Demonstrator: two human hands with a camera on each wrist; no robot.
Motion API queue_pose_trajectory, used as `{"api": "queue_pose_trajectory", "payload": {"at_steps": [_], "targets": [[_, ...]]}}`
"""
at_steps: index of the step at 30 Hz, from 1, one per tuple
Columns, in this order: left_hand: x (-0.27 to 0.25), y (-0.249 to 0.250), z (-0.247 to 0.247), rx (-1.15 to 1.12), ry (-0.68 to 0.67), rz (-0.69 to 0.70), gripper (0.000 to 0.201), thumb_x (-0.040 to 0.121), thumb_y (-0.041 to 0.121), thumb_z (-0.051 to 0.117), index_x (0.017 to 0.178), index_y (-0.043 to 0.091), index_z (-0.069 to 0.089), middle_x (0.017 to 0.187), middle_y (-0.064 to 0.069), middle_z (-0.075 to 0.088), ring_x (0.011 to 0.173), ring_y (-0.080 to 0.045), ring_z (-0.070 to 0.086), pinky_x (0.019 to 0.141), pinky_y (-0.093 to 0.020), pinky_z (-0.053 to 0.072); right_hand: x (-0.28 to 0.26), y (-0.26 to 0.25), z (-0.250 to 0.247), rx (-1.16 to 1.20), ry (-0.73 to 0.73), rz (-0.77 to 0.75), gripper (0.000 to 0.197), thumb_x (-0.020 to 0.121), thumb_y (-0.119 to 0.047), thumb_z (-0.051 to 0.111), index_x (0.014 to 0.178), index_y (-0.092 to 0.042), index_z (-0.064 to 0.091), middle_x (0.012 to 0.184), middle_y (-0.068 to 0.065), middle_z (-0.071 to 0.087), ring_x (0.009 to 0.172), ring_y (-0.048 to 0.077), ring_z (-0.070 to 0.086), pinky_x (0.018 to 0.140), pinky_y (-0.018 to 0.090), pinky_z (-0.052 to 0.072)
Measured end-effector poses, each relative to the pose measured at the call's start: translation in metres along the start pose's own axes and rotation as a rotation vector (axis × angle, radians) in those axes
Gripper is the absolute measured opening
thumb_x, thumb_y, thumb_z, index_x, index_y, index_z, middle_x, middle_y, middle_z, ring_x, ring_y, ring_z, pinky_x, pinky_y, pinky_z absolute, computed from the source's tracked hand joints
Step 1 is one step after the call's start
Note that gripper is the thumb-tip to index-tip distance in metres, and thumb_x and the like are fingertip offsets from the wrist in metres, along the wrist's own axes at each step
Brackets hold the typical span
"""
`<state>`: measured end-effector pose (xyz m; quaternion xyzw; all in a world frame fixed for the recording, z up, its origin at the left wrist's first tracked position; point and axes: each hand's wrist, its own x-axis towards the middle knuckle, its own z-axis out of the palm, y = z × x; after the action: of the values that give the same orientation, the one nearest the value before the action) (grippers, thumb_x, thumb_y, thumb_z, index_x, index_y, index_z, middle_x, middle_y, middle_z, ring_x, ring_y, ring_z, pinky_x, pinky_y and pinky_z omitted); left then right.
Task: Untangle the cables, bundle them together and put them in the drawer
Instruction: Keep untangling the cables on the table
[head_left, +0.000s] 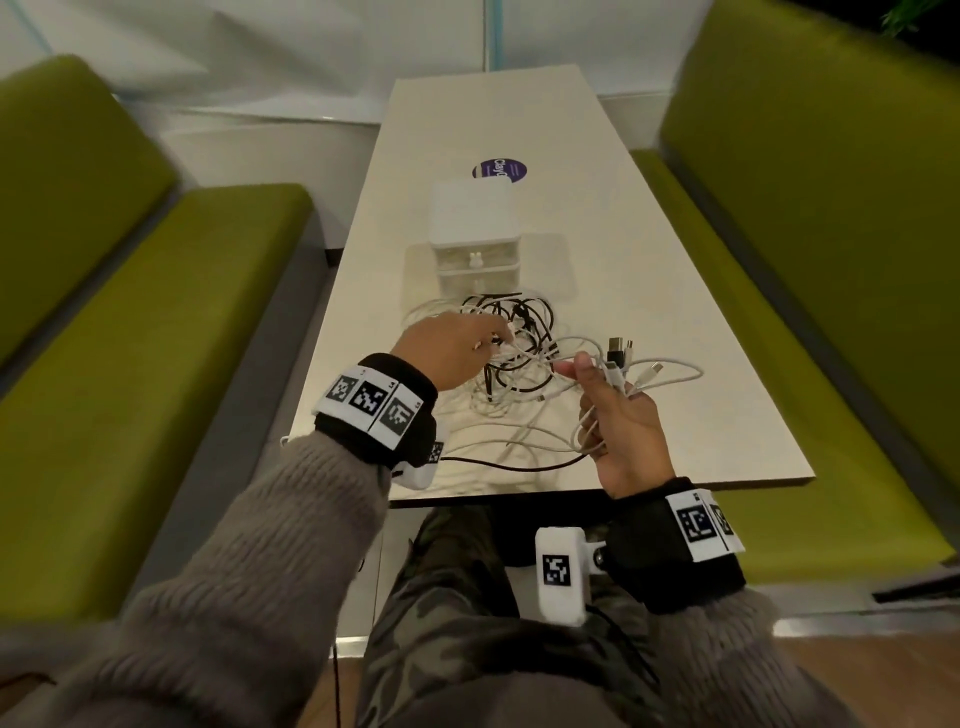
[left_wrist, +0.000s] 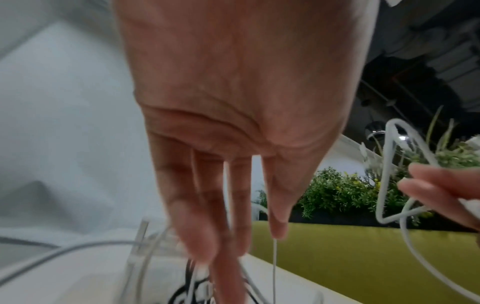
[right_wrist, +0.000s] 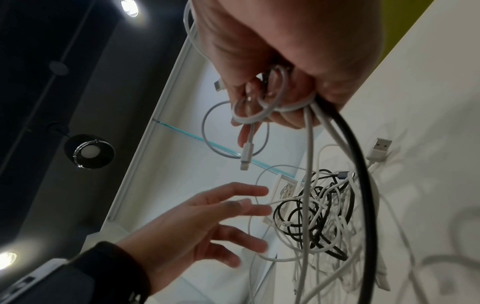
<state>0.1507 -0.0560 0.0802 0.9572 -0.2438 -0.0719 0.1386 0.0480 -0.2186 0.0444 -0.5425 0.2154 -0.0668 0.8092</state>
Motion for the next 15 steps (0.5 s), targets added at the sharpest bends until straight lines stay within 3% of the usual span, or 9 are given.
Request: {"api": "queue_pose_trajectory", "payload": {"at_steps": [2,5,7,11,15], "targets": [[-0.007,0.008,-0.007,-0.099,0.094,0.010,0.022,0.091,0.037,0.053,0.110,0.030,0.062,0.101,0.009,0.064,0.087,-0.013,0.058,0.076,-0.028,0.045,0.000,0.001,0.001,-0.019,-0.004,-0.003,0.028,0.089,-0.037,0.064,0.093,-0.011,0.075,0.050,-0.008,0.030,0.038,0.005,0.024,0.035,0.018,0.022],[-0.020,0.022,-0.001,-0.417,-0.070,0.036,0.046,0.081,0.045,0.066,0.121,0.025,0.058,0.101,0.005,0.067,0.093,-0.010,0.062,0.085,-0.028,0.050,-0.002,0.002,0.006,-0.068,-0.011,0.018,0.025,0.087,-0.038,0.066,0.085,-0.014,0.074,0.048,-0.008,0.034,0.040,0.006,0.027,0.036,0.020,0.023],[-0.029,0.025,0.011,-0.595,-0.137,0.047,0.055,0.077,0.038,0.072,0.127,0.021,0.054,0.101,0.000,0.070,0.092,-0.011,0.066,0.089,-0.030,0.051,-0.006,0.004,0.011,-0.074,-0.054,0.034,0.027,0.089,-0.037,0.064,0.090,-0.012,0.073,0.042,-0.011,0.039,0.038,0.005,0.029,0.037,0.019,0.024],[-0.047,0.025,0.024,-0.926,-0.054,-0.012,0.039,0.080,0.013,0.071,0.118,0.010,0.060,0.086,-0.012,0.070,0.068,-0.013,0.067,0.071,-0.029,0.055,-0.009,0.013,0.016,-0.084,-0.090,0.021,0.031,0.088,-0.037,0.065,0.095,-0.008,0.075,0.048,-0.004,0.042,0.041,0.007,0.028,0.038,0.019,0.024],[-0.062,0.023,0.032,-1.183,-0.109,-0.073,0.029,0.091,0.012,0.058,0.120,0.011,0.058,0.104,-0.011,0.067,0.086,-0.019,0.067,0.079,-0.031,0.057,-0.012,0.023,0.022,-0.061,-0.080,0.024,0.028,0.085,-0.036,0.069,0.088,-0.009,0.075,0.055,0.000,0.056,0.039,0.005,0.037,0.037,0.018,0.029]]}}
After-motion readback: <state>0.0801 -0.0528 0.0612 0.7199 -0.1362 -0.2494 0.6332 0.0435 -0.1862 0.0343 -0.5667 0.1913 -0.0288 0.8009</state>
